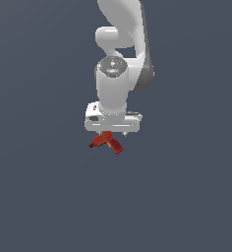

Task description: Pick up the object and move it to a goal position.

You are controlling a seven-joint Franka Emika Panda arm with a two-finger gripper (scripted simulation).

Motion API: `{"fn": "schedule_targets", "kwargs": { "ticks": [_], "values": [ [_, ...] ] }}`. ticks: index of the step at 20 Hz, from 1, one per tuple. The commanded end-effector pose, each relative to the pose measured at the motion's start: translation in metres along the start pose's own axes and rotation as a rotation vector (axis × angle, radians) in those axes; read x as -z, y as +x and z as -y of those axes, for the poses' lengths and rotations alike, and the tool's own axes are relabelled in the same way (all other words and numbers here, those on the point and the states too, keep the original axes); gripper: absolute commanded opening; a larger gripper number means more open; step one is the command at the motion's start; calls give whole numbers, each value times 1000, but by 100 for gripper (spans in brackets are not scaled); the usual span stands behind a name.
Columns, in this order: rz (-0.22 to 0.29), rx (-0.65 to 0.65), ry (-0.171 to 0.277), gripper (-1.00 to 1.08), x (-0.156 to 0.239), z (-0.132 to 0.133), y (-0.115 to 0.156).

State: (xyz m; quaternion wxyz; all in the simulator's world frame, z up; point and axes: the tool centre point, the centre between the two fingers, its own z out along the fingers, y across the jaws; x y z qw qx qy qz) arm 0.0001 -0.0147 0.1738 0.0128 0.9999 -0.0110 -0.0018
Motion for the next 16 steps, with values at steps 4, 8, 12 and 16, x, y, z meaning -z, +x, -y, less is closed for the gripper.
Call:
{"fn": "schedule_targets", "kwargs": {
  "ticks": [4,8,12,16],
  "values": [
    [0,0,1,108,1,-2,0],
    [-2,-1,5,108,3,-8,-1],
    [-1,2,5,108,2,-7,-1],
    [2,24,3,108,0,-7,-2]
  ]
}}
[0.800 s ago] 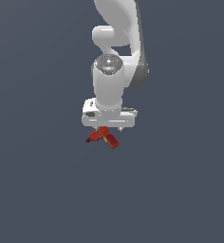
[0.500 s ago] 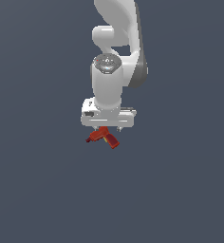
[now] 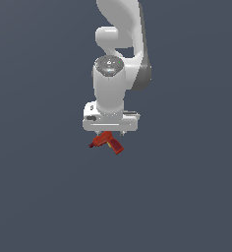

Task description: Pick up the object and move it to a goal position.

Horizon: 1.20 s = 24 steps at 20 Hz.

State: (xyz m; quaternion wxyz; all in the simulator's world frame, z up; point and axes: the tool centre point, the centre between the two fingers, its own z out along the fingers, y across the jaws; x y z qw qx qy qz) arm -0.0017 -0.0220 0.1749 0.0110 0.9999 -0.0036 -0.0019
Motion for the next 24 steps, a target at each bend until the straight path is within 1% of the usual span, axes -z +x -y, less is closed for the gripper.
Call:
{"fn": "schedule_targets", "kwargs": {
  "ticks": [1,6,11,24],
  "values": [
    [3,18,-1,108,-3,0,-1],
    [12,86,-6,108,-11,0,-2],
    [28,191,-10,108,-25,0,-6],
    [82,571,-8,108,-72,3,-19]
  ]
}}
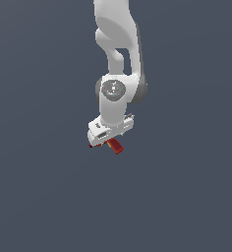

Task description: Pick up the object and move it to a goal position.

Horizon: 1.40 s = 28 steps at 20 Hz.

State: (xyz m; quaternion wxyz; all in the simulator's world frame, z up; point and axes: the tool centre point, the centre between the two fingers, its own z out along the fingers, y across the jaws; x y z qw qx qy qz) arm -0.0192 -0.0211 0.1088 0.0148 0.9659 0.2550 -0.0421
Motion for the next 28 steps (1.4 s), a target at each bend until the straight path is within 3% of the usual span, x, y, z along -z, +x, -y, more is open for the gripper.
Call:
{"fn": "schedule_targets", "kwargs": {
  "ticks": [1,15,28],
  "values": [
    [9,77,3,108,-9,2,-1],
    [42,413,26,108,-49,13,-9],
    [46,472,32,108,-60,15,-10]
  ]
}}
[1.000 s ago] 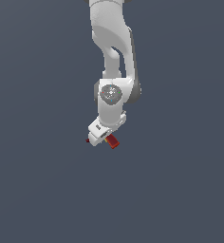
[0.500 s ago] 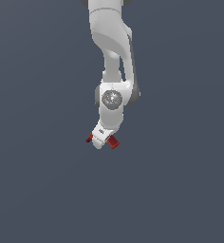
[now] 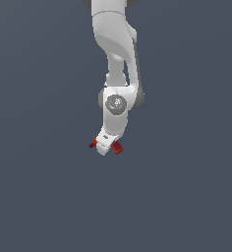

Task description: Pick up the object and move it to a goal position.

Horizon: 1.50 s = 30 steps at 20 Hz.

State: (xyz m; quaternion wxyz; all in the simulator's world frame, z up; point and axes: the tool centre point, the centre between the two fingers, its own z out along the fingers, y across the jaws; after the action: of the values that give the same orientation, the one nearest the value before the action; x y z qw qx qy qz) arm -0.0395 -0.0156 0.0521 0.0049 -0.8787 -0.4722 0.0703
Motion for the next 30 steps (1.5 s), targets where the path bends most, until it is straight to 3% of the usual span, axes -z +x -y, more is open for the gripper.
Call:
{"fn": "schedule_targets", "kwargs": {
  "ticks": [1,9,10,23,30],
  "values": [
    [0,1,1,108,-5,0,0],
    [0,5,1,108,-29,1,0],
    [0,5,1,-100,-29,1,0],
    [0,5,-1,-100,-25,2,1],
    [0,5,-1,-100,4,12,15]
  ]
}}
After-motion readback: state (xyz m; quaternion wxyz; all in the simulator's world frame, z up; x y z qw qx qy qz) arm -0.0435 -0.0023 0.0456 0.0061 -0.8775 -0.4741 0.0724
